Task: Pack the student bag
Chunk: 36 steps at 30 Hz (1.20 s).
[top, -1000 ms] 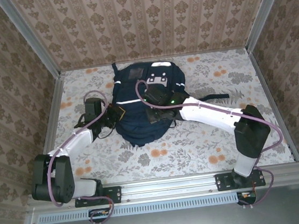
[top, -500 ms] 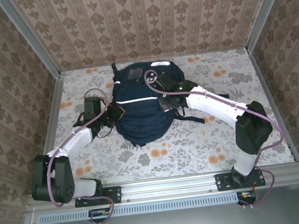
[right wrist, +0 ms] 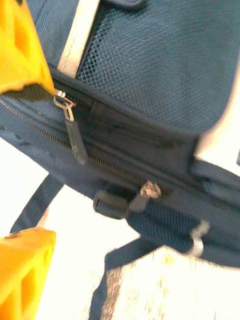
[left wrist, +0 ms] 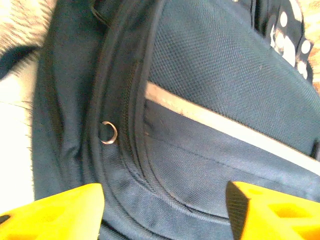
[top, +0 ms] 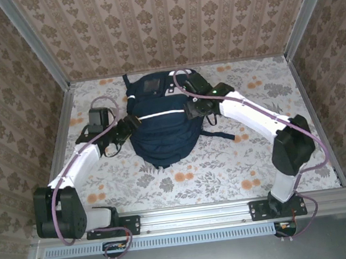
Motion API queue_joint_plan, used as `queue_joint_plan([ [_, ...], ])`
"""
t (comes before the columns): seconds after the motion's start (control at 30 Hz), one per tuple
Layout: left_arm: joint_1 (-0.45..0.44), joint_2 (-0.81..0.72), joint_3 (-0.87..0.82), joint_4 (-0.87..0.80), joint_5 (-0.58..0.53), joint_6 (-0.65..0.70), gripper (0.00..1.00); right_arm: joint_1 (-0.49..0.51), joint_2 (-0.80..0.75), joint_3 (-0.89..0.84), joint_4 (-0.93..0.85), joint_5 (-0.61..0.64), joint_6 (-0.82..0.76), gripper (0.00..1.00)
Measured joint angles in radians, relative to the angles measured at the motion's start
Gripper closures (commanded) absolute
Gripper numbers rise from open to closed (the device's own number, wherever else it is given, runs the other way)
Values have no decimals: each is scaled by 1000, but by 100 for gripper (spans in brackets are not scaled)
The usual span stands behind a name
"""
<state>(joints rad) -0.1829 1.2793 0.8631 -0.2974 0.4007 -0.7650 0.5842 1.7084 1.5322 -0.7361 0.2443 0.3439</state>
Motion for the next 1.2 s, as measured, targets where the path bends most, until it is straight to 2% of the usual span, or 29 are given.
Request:
queue_joint_plan([
  [0.07,21,-38,34,-48,-61,41,10,-6,-84,-51,29,40,0,3],
  [0.17,53,-100,61,-94,-188,101,0,-18,-220,-137,88,127,-4,0],
  [0.27,79,-153,56,-111,-340,172,0,-58,-333,-237,168,228,-5,0],
  [0.4,119,-203,-24,-44,-540,278,0,-138,-433,-409,311,361,-13,0],
  [0.57,153,-203,-188,108,-692,401,0,-254,-501,-647,494,422,-29,1],
  [0.67,162,-179,-251,200,-728,459,0,-319,-525,-782,635,442,-54,0],
  [0.8,172,-143,-334,377,-723,540,0,-340,-535,-938,813,461,-129,0],
  [0.97,178,-66,-415,616,-674,637,0,-388,-479,-1015,995,443,-187,1],
  [1.2,178,42,-488,903,-565,707,0,-423,-373,-1099,1228,316,-245,0],
])
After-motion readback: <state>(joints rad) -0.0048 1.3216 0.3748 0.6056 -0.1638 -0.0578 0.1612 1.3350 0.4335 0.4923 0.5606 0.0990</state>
